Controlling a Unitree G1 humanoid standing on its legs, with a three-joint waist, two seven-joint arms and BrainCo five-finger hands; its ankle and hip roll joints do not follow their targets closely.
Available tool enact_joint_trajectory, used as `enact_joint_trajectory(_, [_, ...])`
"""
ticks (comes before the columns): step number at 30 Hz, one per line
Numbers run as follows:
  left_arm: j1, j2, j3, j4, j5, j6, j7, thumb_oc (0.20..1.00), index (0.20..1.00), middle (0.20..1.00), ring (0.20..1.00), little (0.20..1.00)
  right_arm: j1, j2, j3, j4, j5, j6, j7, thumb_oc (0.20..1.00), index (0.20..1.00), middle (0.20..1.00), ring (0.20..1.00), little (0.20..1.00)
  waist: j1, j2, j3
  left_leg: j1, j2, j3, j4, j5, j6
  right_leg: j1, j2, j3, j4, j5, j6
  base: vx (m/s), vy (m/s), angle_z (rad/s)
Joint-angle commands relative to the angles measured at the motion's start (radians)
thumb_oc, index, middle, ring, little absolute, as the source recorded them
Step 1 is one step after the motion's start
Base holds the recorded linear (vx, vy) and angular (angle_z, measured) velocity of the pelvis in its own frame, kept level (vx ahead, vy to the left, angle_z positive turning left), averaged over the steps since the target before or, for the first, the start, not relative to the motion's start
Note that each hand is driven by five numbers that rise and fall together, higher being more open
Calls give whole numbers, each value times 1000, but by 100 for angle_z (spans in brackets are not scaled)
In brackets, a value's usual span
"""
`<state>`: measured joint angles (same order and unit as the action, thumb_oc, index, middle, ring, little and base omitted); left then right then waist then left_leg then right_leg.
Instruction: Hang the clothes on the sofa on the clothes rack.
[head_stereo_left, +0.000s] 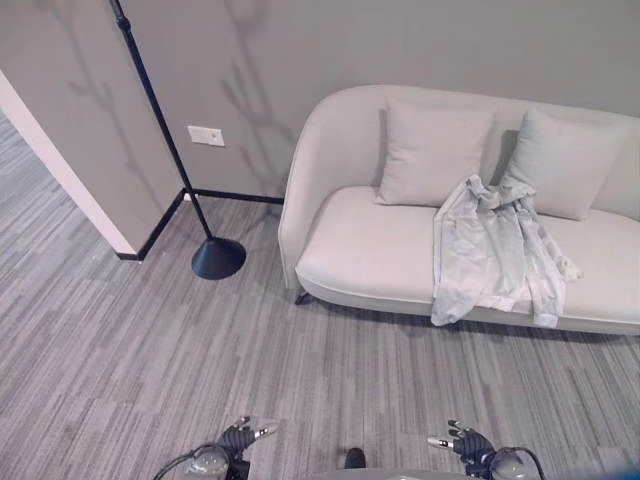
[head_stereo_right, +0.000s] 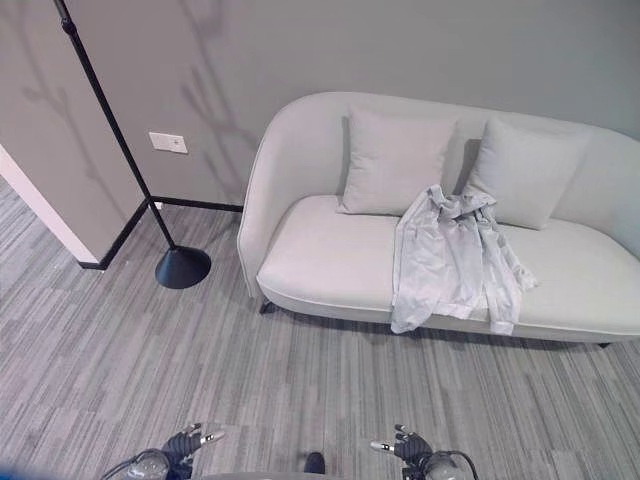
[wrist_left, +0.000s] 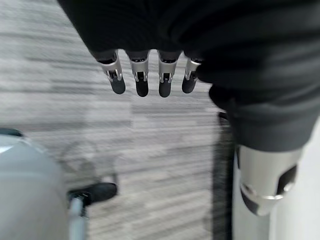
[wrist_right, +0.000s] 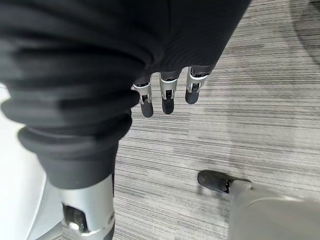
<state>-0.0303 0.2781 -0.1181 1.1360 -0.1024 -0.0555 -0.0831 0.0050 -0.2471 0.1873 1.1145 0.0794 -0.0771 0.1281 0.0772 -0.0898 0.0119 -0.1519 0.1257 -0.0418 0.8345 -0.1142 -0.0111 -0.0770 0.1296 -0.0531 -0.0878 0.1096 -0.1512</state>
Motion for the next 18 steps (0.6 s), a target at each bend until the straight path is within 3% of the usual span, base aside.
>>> enact_joint_trajectory(1, [-19, 16, -33, -16, -16, -25, -4, 1000, 1000, 1000, 1000, 1000, -33, -40, -44, 9, 19, -20, -21, 1000, 1000, 1000, 1000, 1000, 44, 24, 77, 98, 22, -17, -482, 108, 63, 28, -123, 7, 0, 17, 182, 191, -80, -25])
enact_joint_trajectory(4, [-14, 23, -26, -14, -21, -23, -13, 1000, 1000, 1000, 1000, 1000, -48, -32, -50, 3, 18, -20, -18, 1000, 1000, 1000, 1000, 1000, 103, 29, 85, 31, -100, -28, -742, 127, 17, 73, -85, 31, 0, -7, 183, 279, -32, -19])
enact_joint_trajectory(5, [-14, 26, -20, -18, -17, -20, -15, 1000, 1000, 1000, 1000, 1000, -61, -29, -45, 2, 15, -17, -19, 1000, 1000, 1000, 1000, 1000, 142, 49, 82, -12, -169, -24, -893, 181, 9, 97, -47, 46, 0, -26, 174, 241, 18, -29])
enact_joint_trajectory(6, [-14, 26, -20, -18, -17, -20, -15, 1000, 1000, 1000, 1000, 1000, -61, -29, -45, 2, 15, -17, -19, 1000, 1000, 1000, 1000, 1000, 146, 49, 86, -1, -169, -20, -903, 184, 9, 102, -48, 49, 0, -28, 175, 272, 30, -43])
enact_joint_trajectory(8, [-25, 30, -29, -5, -14, -20, -18, 1000, 1000, 1000, 1000, 1000, -91, -22, -35, -6, 30, -15, -21, 1000, 1000, 1000, 1000, 1000, 184, 66, 89, -148, -235, 64, -922, 172, 5, 150, -9, 68, 0, -51, 173, 350, 44, -42])
enact_joint_trajectory(11, [-10, 36, -7, 19, -3, -19, -16, 1000, 1000, 1000, 1000, 1000, -117, -5, -1, 5, 19, -14, -14, 1000, 1000, 1000, 1000, 1000, 202, 67, 39, -72, -242, 2, -922, 181, 14, 164, -8, 88, 0, -51, 166, 325, 103, -35])
enact_joint_trajectory(13, [-9, 30, -4, 33, -1, -22, -18, 1000, 1000, 1000, 1000, 1000, -120, -1, 8, 7, 13, -14, -11, 1000, 1000, 1000, 1000, 1000, 202, 64, 29, -60, -238, 5, -922, 186, 15, 174, -12, 93, 0, -44, 168, 203, 102, -88])
enact_joint_trajectory(18, [2, 39, 21, 72, 9, -22, -8, 1000, 1000, 1000, 1000, 1000, -133, 28, 43, 38, -1, -14, 5, 1000, 1000, 1000, 1000, 1000, 239, 6, -23, -19, -252, 16, -922, 179, 20, 245, -94, 70, 36, -12, 161, 299, 147, -91])
